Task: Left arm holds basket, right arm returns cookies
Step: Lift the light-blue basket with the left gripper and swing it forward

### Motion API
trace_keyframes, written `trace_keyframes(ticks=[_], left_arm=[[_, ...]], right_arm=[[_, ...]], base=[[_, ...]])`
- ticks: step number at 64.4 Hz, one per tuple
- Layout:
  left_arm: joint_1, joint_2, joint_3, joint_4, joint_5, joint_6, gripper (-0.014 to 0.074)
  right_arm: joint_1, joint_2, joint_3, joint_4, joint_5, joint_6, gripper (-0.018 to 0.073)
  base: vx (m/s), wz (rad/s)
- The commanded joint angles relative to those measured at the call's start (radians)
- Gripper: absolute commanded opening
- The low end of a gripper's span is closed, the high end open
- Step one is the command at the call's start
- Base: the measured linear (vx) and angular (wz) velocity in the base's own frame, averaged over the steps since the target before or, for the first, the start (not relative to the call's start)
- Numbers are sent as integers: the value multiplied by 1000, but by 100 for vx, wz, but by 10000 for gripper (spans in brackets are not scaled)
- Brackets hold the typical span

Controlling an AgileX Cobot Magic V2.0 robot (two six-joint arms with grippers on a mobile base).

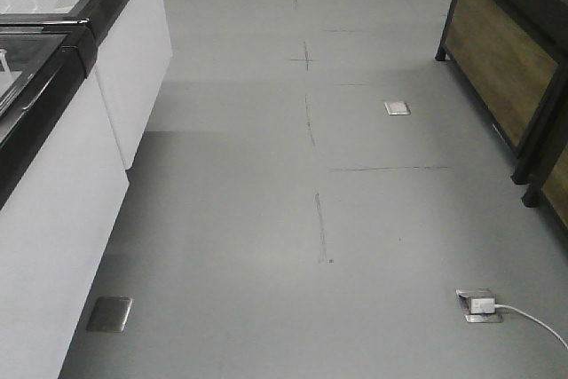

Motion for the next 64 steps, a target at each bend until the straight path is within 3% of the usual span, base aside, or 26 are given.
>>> trace_keyframes(ticks=[1,10,21,41,55,64], left_arm=[[-43,-55,-106,-96,17,-4,-8],[-146,-55,-215,-96,-25,-60,-8],[-323,-45,-332,-96,-46,-68,-8],[-652,-14,-348,-78,-59,-116,-8],[-886,13,-348,111,-20,-125,-8],[-1048,30,-346,163,-3,-149,-8]], right_arm=[[1,-10,2,-4,-75,-6,-9],[1,-10,2,-4,-75,-6,-9],[1,-10,2,-4,-75,-6,-9],[1,-10,2,-4,-75,-6,-9],[1,-10,2,-4,-75,-6,-9],[1,-10,2,-4,-75,-6,-9]], base=[[0,0],[0,0],[0,0],[0,0],[0,0],[0,0]])
